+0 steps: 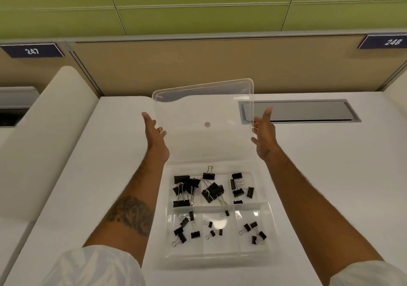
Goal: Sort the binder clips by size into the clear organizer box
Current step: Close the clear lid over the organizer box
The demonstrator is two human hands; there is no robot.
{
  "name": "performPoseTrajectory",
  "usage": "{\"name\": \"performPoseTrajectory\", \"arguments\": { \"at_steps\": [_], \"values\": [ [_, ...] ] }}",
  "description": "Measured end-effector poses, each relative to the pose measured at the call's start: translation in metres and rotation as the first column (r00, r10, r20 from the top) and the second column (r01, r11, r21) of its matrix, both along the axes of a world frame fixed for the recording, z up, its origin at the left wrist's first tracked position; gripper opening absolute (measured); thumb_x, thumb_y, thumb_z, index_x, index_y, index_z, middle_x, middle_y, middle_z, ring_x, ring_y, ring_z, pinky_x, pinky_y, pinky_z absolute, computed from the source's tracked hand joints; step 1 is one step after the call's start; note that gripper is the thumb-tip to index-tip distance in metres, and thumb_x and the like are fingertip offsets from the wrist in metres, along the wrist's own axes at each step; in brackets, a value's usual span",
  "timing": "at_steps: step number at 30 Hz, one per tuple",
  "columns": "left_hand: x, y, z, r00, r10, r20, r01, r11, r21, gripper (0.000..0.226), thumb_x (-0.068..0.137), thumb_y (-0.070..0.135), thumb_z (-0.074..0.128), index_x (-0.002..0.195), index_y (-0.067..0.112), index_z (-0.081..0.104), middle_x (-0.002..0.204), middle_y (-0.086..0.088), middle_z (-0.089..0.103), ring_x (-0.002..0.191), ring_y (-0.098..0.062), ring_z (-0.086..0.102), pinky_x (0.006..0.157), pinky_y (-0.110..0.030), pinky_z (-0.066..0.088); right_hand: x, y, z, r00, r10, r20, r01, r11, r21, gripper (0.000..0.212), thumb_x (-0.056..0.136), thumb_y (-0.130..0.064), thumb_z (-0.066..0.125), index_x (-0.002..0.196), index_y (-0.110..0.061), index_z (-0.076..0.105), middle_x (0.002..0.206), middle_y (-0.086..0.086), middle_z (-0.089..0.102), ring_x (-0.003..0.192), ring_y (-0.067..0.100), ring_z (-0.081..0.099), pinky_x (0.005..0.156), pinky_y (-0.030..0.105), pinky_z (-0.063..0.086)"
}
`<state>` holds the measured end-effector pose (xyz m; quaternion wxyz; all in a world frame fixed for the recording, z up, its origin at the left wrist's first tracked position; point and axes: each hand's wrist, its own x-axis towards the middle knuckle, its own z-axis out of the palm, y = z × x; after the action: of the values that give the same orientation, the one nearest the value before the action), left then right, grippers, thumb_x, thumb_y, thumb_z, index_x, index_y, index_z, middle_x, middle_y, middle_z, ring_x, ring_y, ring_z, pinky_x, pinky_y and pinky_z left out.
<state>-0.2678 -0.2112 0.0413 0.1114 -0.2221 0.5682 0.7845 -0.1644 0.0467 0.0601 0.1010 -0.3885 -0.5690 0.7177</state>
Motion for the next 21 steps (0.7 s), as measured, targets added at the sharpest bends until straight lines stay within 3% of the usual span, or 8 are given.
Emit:
{"name": "performPoseTrajectory", "arguments": {
  "at_steps": [3, 5, 8, 11, 13, 16, 19, 21],
  "values": [
    [0.01, -0.016, 0.011, 0.998, 0.054, -0.044, -0.047, 0.988, 0.144, 0.084, 0.085, 0.078, 0.026, 0.127, 0.013, 0.059, 0.103, -0.004, 0.06, 0.093, -0.017, 0.055, 0.098, -0.033, 0.027, 0.013, -0.004, 0.019, 0.984, -0.082, -0.156, 0.06, 0.988, -0.14, 0.076, 0.092, -0.068, 0.019, 0.117, -0.008, 0.058, 0.121, 0.007, 0.06, 0.122, 0.021, 0.05, 0.109, 0.045, 0.033],
    [0.019, -0.023, 0.021, 0.995, 0.064, -0.073, -0.048, 0.98, 0.195, 0.063, 0.092, 0.065, 0.036, 0.121, 0.015, 0.063, 0.106, -0.004, 0.06, 0.093, -0.018, 0.054, 0.098, -0.03, 0.032, 0.018, -0.002, 0.027, 0.967, -0.115, -0.229, 0.064, 0.974, -0.218, 0.065, 0.095, -0.062, 0.027, 0.099, -0.007, 0.062, 0.101, 0.008, 0.066, 0.106, 0.019, 0.059, 0.102, 0.041, 0.04],
    [0.034, -0.04, 0.034, 0.993, 0.083, -0.081, -0.054, 0.951, 0.305, 0.019, 0.094, 0.022, 0.052, 0.102, 0.014, 0.067, 0.102, -0.006, 0.061, 0.089, -0.019, 0.056, 0.084, -0.025, 0.047, 0.032, -0.003, 0.041, 0.946, -0.067, -0.318, -0.016, 0.968, -0.251, 0.035, 0.095, -0.042, 0.051, 0.085, -0.01, 0.06, 0.083, 0.004, 0.062, 0.079, 0.014, 0.059, 0.083, 0.031, 0.051],
    [0.045, -0.062, 0.035, 0.976, -0.107, -0.191, 0.157, 0.95, 0.27, 0.037, 0.091, 0.005, 0.051, 0.127, 0.004, 0.058, 0.081, -0.001, 0.049, 0.072, -0.013, 0.054, 0.081, -0.021, 0.049, 0.049, -0.005, 0.045, 0.941, 0.05, -0.335, -0.124, 0.971, -0.203, 0.008, 0.09, -0.013, 0.062, 0.084, -0.009, 0.065, 0.073, 0.0, 0.065, 0.073, 0.013, 0.059, 0.066, 0.021, 0.052],
    [0.057, -0.073, 0.031, 0.946, -0.263, -0.188, 0.299, 0.932, 0.204, 0.05, 0.09, -0.002, 0.048, 0.139, 0.006, 0.046, 0.095, -0.002, 0.051, 0.086, -0.014, 0.056, 0.088, -0.022, 0.047, 0.063, -0.003, 0.041, 0.944, 0.128, -0.305, -0.173, 0.977, -0.125, 0.006, 0.087, -0.006, 0.063, 0.091, -0.009, 0.065, 0.076, -0.001, 0.067, 0.079, 0.014, 0.06, 0.066, 0.019, 0.05],
    [0.079, -0.079, 0.022, 0.953, -0.248, -0.174, 0.275, 0.949, 0.152, 0.065, 0.088, -0.017, 0.043, 0.147, 0.009, 0.033, 0.145, -0.009, 0.036, 0.125, -0.019, 0.046, 0.104, -0.026, 0.041, 0.083, 0.0, 0.024, 0.956, 0.209, -0.208, -0.221, 0.975, -0.035, 0.035, 0.087, -0.004, 0.064, 0.121, -0.005, 0.058, 0.109, 0.007, 0.065, 0.095, 0.013, 0.064, 0.074, 0.015, 0.053],
    [0.1, -0.076, 0.005, 0.943, -0.275, -0.187, 0.297, 0.95, 0.1, 0.063, 0.092, -0.014, 0.043, 0.149, 0.006, 0.026, 0.156, -0.01, 0.027, 0.138, -0.02, 0.036, 0.114, -0.031, 0.03, 0.098, -0.007, -0.001, 0.969, 0.229, -0.095, -0.222, 0.972, 0.084, 0.054, 0.084, -0.013, 0.07, 0.132, -0.001, 0.049, 0.124, 0.012, 0.061, 0.105, 0.017, 0.062, 0.092, 0.024, 0.05],
    [0.114, -0.075, -0.009, 0.9, -0.398, -0.177, 0.387, 0.917, -0.097, 0.061, 0.095, -0.009, 0.044, 0.151, 0.01, 0.025, 0.158, -0.005, 0.026, 0.141, -0.015, 0.032, 0.116, -0.033, 0.027, 0.109, -0.013, -0.015, 0.979, 0.202, -0.027, -0.193, 0.963, 0.186, 0.055, 0.085, -0.016, 0.07, 0.134, -0.001, 0.048, 0.126, 0.01, 0.059, 0.11, 0.02, 0.059, 0.098, 0.03, 0.047]
  ]
}}
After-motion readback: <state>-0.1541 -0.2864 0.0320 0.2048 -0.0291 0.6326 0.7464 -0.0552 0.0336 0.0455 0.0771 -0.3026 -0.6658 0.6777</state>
